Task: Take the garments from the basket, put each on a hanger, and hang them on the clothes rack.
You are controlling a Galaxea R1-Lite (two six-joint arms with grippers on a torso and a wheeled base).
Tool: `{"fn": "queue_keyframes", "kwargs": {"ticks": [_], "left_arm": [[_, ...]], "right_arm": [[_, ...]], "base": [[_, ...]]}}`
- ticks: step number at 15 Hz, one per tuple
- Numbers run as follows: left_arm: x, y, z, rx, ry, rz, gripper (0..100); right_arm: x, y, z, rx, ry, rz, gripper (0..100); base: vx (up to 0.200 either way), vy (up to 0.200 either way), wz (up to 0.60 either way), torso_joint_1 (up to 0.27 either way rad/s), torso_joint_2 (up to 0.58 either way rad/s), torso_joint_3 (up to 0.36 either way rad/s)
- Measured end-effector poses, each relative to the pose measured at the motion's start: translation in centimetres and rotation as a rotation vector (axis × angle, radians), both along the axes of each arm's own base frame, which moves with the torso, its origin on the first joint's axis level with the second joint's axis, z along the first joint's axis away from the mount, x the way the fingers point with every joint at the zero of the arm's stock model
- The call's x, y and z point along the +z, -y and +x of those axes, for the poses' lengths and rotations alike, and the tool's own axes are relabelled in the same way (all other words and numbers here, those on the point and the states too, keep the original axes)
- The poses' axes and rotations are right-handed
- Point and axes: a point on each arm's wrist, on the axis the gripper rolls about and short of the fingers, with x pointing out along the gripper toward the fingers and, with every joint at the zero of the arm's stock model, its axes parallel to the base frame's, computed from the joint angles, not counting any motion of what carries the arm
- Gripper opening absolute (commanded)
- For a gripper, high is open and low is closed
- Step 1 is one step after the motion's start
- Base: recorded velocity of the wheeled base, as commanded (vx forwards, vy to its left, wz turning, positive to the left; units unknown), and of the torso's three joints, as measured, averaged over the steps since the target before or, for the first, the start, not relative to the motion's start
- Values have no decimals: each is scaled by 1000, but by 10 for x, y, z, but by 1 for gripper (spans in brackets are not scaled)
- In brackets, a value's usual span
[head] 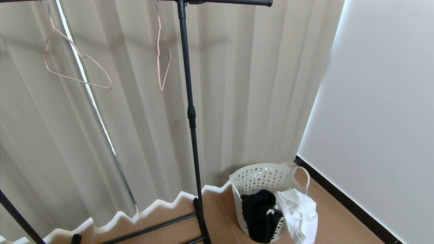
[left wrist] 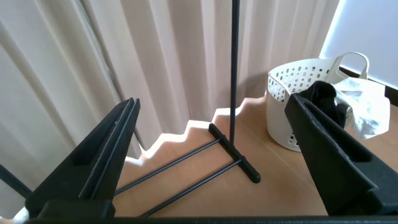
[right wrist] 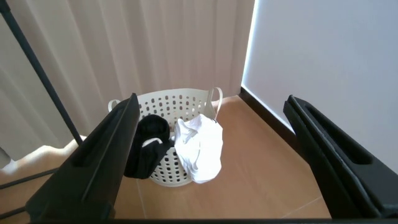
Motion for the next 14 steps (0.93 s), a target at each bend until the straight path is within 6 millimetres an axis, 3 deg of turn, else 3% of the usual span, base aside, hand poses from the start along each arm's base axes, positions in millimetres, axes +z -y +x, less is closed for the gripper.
{"fn": "queue_keyframes", "kwargs": {"ticks": [5,14], "left_arm": [[1,0,0,1,3,-2,100],[0,0,0,2,-1,-5,100]], "right_arm": [[0,0,0,0,2,1,100],[0,0,0,-1,-1,1,100]], "base": [[0,0,0,1,28,-18],[0,0,0,2,67,-130]]}}
